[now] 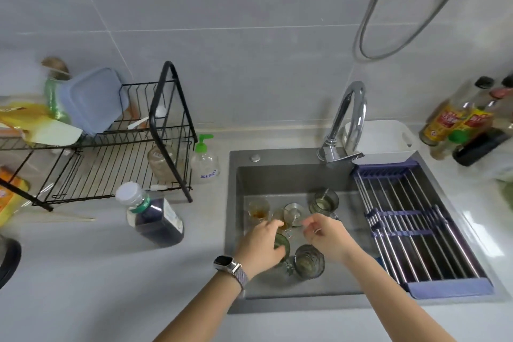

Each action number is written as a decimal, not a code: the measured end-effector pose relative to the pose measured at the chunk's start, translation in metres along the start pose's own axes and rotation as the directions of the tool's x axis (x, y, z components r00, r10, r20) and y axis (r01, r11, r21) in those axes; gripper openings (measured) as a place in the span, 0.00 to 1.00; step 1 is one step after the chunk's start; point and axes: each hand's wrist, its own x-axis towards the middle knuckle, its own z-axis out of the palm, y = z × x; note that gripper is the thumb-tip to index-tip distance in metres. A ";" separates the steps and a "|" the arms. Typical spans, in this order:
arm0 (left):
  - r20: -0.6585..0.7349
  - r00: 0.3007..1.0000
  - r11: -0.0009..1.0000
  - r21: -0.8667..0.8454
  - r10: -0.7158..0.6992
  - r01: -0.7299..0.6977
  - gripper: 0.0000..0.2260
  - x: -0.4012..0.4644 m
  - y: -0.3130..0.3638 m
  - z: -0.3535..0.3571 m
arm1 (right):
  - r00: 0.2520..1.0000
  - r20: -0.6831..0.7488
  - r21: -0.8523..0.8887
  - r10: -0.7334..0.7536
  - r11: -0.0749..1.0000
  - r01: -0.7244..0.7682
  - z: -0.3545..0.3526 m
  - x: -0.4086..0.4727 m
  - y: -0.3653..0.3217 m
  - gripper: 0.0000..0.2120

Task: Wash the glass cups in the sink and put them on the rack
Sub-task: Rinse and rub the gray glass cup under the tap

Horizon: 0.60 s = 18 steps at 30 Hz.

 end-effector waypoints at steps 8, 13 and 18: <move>-0.044 0.996 0.994 -0.081 -0.078 0.074 0.22 0.034 0.046 0.031 | 1.000 -0.004 0.016 -0.018 1.000 0.018 -0.051 0.014 0.047 0.11; -0.087 0.988 0.987 -0.104 -0.131 0.121 0.21 0.051 0.072 0.041 | 0.999 0.000 0.011 -0.047 0.999 0.047 -0.081 0.028 0.071 0.12; -0.088 0.979 0.976 -0.135 -0.184 0.171 0.19 0.055 0.084 0.052 | 0.998 -0.042 0.036 -0.044 0.998 0.045 -0.106 0.046 0.086 0.11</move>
